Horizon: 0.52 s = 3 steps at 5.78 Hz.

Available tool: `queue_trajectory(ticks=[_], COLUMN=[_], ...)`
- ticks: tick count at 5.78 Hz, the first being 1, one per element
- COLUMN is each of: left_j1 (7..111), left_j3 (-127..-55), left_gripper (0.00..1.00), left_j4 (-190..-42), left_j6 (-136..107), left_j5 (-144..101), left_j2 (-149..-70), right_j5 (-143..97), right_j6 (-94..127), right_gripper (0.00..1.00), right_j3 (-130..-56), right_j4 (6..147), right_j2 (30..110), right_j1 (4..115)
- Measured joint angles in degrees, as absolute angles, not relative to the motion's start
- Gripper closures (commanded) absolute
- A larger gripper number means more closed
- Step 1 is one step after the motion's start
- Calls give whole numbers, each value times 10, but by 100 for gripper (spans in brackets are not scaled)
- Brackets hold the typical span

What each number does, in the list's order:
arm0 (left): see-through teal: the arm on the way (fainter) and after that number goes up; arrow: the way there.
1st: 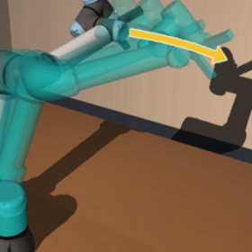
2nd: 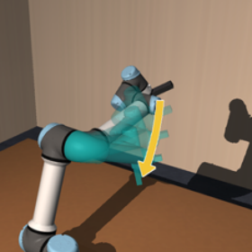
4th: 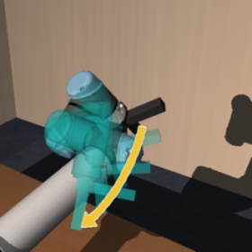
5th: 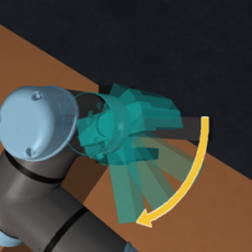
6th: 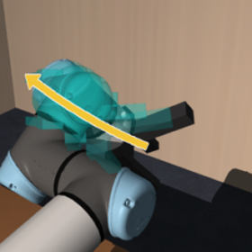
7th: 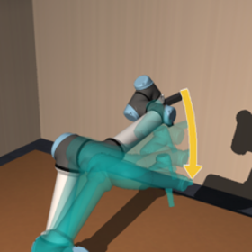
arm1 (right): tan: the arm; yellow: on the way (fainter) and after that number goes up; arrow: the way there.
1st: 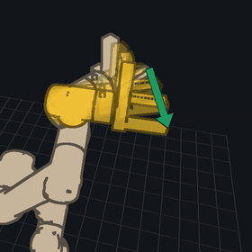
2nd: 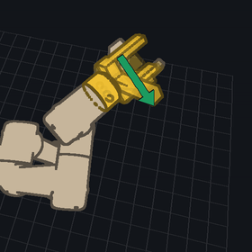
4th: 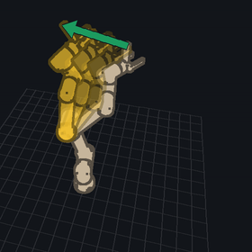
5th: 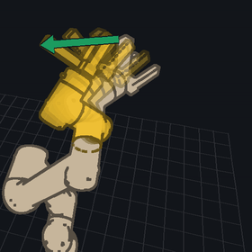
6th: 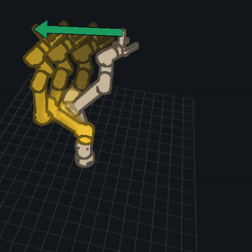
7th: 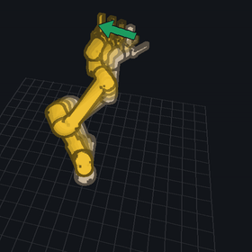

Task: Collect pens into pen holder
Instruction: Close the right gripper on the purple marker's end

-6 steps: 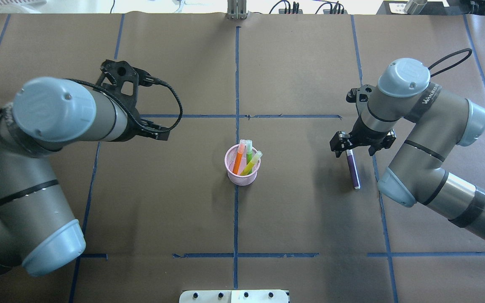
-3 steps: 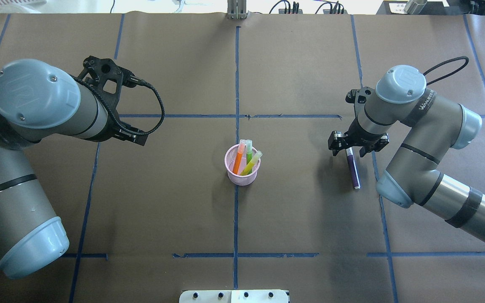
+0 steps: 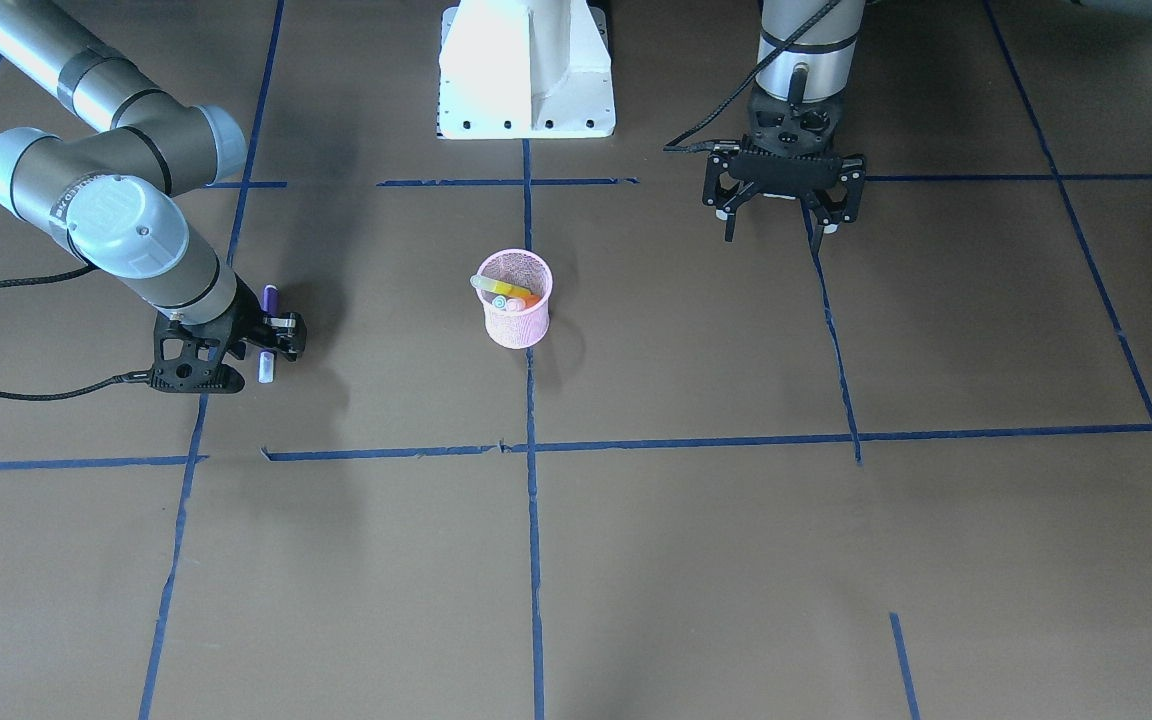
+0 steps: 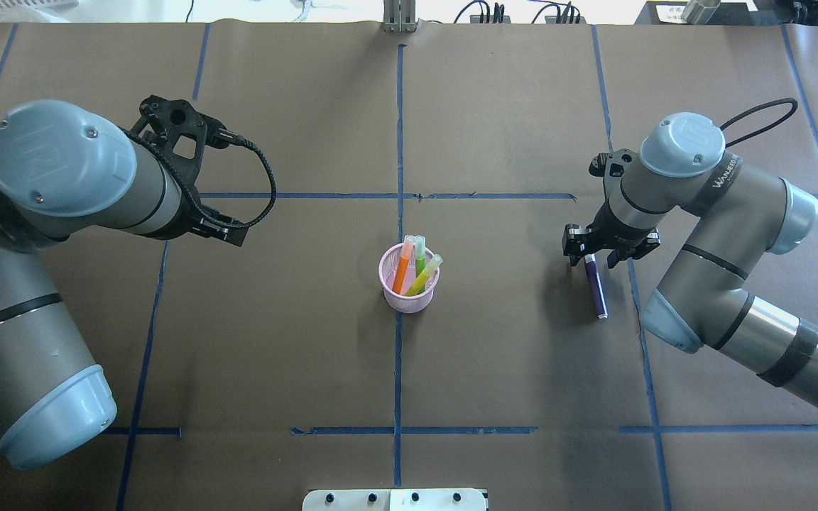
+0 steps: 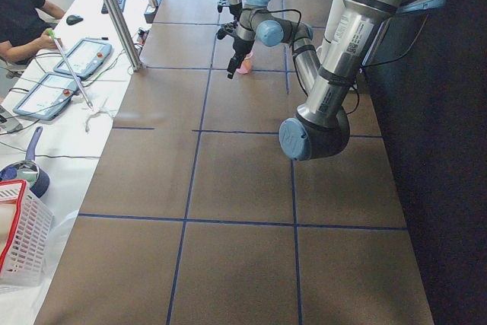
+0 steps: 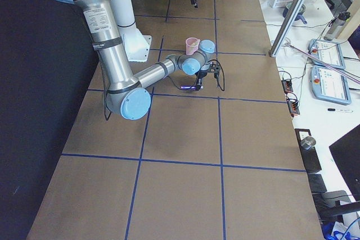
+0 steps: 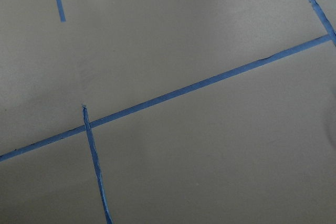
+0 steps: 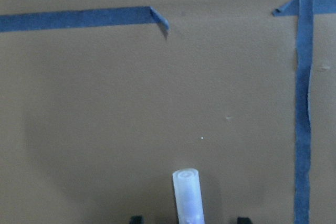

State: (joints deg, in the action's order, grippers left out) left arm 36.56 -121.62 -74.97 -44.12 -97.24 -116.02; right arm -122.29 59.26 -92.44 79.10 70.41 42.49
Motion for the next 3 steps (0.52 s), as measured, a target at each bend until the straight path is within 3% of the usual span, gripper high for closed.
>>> queue_trajectory(ticks=[3], left_j1=[366], left_j3=[-1218], left_gripper=[8], left_j4=[-750], left_j6=[-441], left_j5=[-973], left_j2=[-1160], right_j5=[-1228], right_j6=[600], right_gripper=[39], right_j3=[-932], right_j4=[791], right_j2=[711], right_j1=[423])
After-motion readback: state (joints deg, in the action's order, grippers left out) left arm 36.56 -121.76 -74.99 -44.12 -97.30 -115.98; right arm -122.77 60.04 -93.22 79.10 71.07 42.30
